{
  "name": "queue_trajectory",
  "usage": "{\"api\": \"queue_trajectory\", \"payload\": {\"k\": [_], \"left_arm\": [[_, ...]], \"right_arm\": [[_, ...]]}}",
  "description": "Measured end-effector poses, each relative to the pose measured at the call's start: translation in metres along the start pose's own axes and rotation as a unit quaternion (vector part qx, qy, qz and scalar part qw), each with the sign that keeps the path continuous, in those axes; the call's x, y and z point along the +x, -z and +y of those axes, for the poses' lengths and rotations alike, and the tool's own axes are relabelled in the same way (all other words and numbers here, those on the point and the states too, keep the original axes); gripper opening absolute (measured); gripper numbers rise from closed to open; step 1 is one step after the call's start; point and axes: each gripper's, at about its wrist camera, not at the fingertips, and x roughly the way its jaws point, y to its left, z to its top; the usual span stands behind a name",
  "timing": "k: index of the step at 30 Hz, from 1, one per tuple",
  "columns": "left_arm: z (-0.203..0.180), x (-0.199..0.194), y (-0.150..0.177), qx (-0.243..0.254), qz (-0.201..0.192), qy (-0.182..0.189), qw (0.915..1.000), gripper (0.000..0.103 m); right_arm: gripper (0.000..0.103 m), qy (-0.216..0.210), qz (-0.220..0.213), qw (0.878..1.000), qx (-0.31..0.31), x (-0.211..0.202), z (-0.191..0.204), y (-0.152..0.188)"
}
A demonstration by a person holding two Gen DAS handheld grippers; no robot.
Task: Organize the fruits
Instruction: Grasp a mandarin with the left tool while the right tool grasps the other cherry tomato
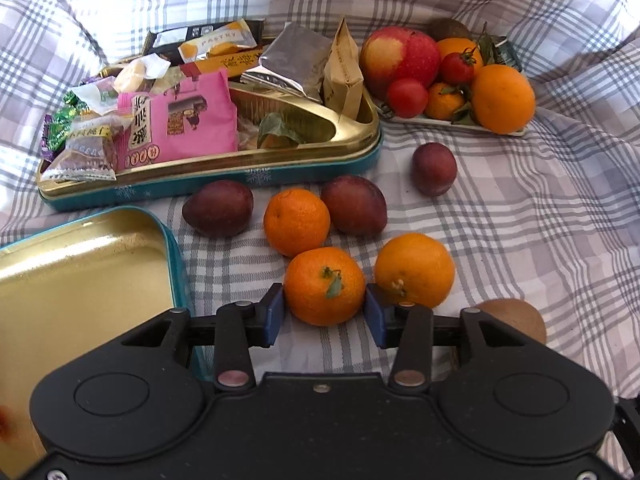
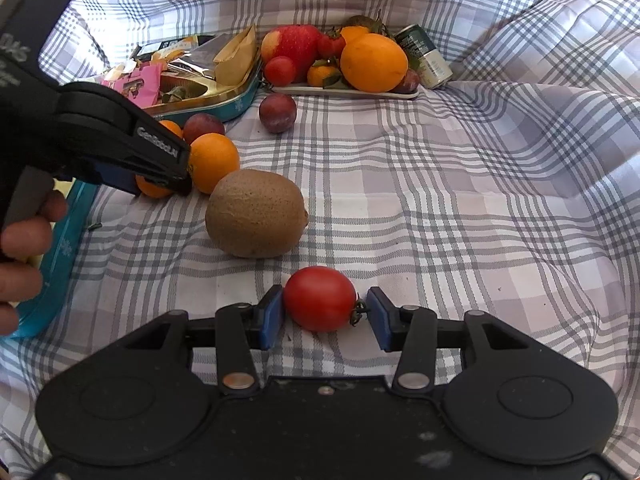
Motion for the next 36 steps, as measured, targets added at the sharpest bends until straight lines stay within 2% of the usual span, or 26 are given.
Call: {"api": "queue_trajectory", "payload": {"k": [4,14,36], "left_arm": [[-0.0039,0.0031,0.0010,0.006,-0.011,-0.013,0.9998,0.054],[-0.0073,0.0072,0.0034,0.011,-0.033,-0.015,0.9993,0.053],[-0.0038,0.0070,-0.0001,0.021,-0.018,-0.002,0.9996,0.053]], "right_arm": [[0.048,-0.004,-0.005,1.000,0.002,0.0005,-0.0018,0.0008],[0.048,-0.005,-0.014,1.000,-0.001,-0.0012,-0.0008,0.0031],[0.048,-0.011,-0.025,0.999,-0.020,-0.0039,0.0008,0.0070]]}}
